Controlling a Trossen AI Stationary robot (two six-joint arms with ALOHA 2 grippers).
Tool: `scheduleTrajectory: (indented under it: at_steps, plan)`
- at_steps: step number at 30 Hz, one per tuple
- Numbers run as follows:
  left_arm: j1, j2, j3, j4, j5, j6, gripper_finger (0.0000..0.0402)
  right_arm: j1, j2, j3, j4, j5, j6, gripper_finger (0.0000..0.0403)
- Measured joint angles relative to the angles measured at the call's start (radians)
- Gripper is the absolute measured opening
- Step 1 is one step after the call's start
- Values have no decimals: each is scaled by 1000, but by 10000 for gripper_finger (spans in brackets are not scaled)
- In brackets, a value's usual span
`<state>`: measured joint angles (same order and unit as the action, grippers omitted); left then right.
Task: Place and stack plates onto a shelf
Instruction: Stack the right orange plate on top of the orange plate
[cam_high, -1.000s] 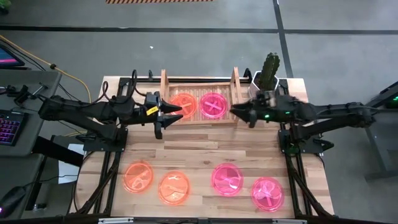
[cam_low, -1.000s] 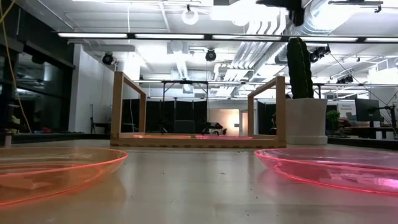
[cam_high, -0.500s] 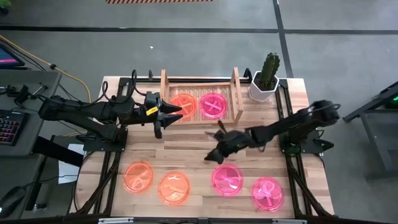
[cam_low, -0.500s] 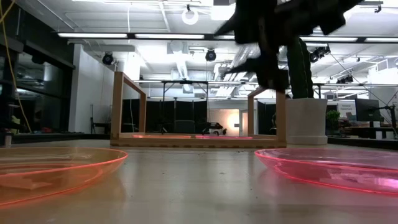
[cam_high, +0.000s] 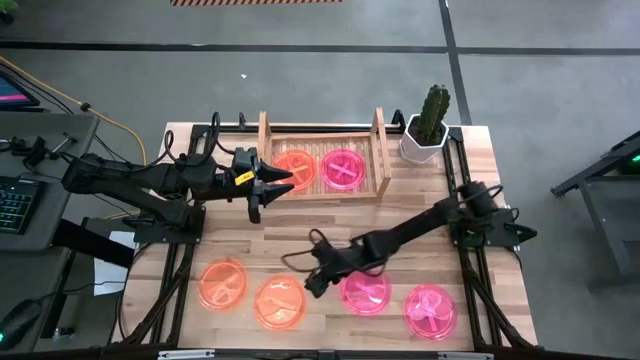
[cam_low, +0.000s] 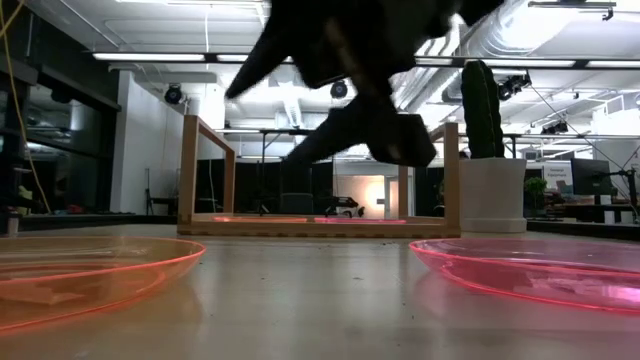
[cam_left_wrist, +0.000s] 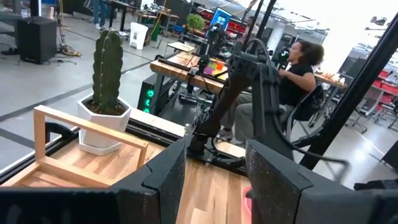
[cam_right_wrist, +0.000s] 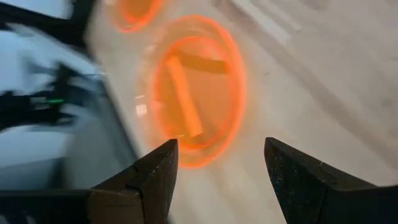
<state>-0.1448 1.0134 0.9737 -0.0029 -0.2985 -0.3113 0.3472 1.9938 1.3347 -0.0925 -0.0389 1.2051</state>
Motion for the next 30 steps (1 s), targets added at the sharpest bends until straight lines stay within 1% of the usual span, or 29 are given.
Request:
scheduleTrajectory:
  at_steps: [3,6,8,13,17,19,23,26,28,30]
  plan:
    - [0,0,0,0,0,0,159,-7,75,97,-127,0,-26,222]
    - [0,0,0,0,0,0,159,-13,130,153,-135,-42,-32,222]
    - [0,0,0,0,0,-1,159,-14,157,178,-127,-48,-15,222]
    - [0,0,0,0,0,-1,159,-13,215,204,-120,-50,15,222]
    - [0,0,0,0,0,-2,159,-7,241,209,-56,-52,28,222]
    - [0,0,0,0,0,-2,159,-6,245,210,-30,-53,28,222]
    - [0,0,0,0,-1,-2,159,-6,245,205,-50,-43,53,218]
    - [0,3,0,0,-1,-3,159,-6,249,204,-61,-40,55,194]
    - [0,4,0,-2,-1,-3,159,-6,256,204,-68,-39,71,165]
    - [0,4,0,0,-1,-5,159,-7,273,205,-71,-44,78,127]
